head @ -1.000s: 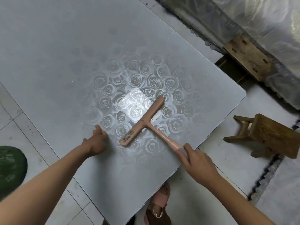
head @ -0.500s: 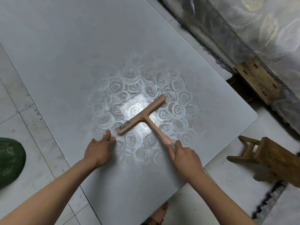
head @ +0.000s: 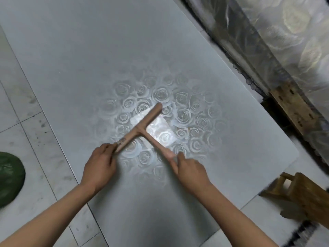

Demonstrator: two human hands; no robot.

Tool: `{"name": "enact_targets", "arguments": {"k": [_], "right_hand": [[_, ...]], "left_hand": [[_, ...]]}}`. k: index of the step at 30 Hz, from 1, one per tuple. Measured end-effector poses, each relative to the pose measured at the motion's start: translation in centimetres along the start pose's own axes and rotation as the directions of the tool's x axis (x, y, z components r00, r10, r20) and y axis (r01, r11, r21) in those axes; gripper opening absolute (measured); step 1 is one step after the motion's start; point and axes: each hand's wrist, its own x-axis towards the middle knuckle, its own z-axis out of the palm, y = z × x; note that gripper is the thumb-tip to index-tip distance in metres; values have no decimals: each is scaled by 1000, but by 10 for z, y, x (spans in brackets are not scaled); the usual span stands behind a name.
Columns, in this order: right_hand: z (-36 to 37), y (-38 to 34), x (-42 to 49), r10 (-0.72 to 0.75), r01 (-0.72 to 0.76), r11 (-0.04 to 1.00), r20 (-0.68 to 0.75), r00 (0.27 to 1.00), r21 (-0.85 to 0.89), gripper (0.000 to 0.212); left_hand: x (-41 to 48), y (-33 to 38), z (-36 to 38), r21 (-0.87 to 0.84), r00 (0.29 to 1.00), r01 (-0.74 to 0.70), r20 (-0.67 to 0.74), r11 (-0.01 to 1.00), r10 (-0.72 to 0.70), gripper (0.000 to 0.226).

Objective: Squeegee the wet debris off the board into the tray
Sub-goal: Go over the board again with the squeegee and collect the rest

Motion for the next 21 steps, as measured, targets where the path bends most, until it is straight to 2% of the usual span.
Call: {"name": "enact_targets", "arguments": {"k": [4,8,10,13,16,18,21], "right_hand": [[-47,11,21,-89,84,991,-41,995,-101,42],[-66,45,-25,8,-6,985,13,1000,-174,43],[-63,27,-21,21,0,977,94,995,-211,37],[-53,-26,11,-7,26,975,88,996,-223,40],[-49,-105,67,-67,74,986,53,996,-152,44],[-57,-151,99,-130,136,983,50,990,-126,41],[-78,-175,113,-144,145,977,19,989,-155,41]], "left_hand": [[15,-23,-25,79,995,96,-19,992,-95,52],[25,-49,-46,49,971,239,-3,970,-239,55],[33,-70,-60,20,942,333,32,943,-333,63],[41,-86,-64,-41,900,433,77,900,-430,73],[52,-104,-63,-183,835,547,179,817,-519,68],[61,-115,-63,-262,759,650,270,713,-593,59],[75,-130,-61,-375,678,735,371,565,-634,42]]}}
